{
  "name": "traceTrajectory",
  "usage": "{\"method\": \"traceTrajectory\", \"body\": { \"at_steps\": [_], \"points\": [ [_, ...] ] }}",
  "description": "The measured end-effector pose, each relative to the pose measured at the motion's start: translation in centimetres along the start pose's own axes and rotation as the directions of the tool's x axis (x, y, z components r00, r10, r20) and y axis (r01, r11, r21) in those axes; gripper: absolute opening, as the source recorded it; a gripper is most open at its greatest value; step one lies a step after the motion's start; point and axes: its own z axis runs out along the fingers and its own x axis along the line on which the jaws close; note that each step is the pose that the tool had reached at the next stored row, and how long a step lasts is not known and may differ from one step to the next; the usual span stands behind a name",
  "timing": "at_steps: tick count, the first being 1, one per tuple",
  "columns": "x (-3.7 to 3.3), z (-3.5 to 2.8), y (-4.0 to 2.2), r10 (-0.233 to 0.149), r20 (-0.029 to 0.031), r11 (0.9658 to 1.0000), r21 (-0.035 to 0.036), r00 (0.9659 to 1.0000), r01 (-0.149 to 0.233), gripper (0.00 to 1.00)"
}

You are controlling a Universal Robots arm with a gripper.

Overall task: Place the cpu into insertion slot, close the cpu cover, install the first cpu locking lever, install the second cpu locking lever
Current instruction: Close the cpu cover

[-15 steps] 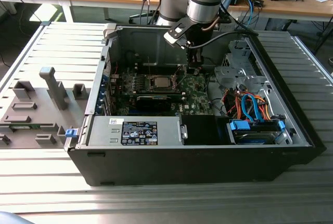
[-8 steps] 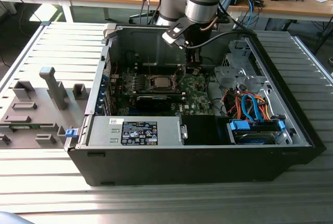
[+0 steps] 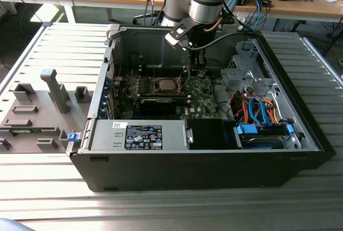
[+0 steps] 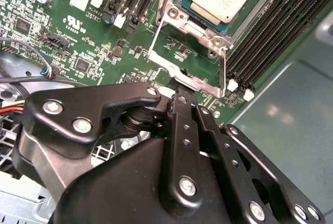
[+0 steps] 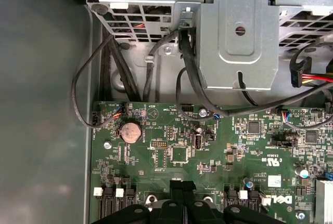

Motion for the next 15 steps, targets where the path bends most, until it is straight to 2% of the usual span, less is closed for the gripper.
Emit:
{"method": "traceTrajectory", "body": {
  "at_steps": [15],
  "points": [
    [0.02,0.07,-0.57,0.000,-0.0019,1.0000,0.0000,1.0000,0.000,0.11]
  ]
}}
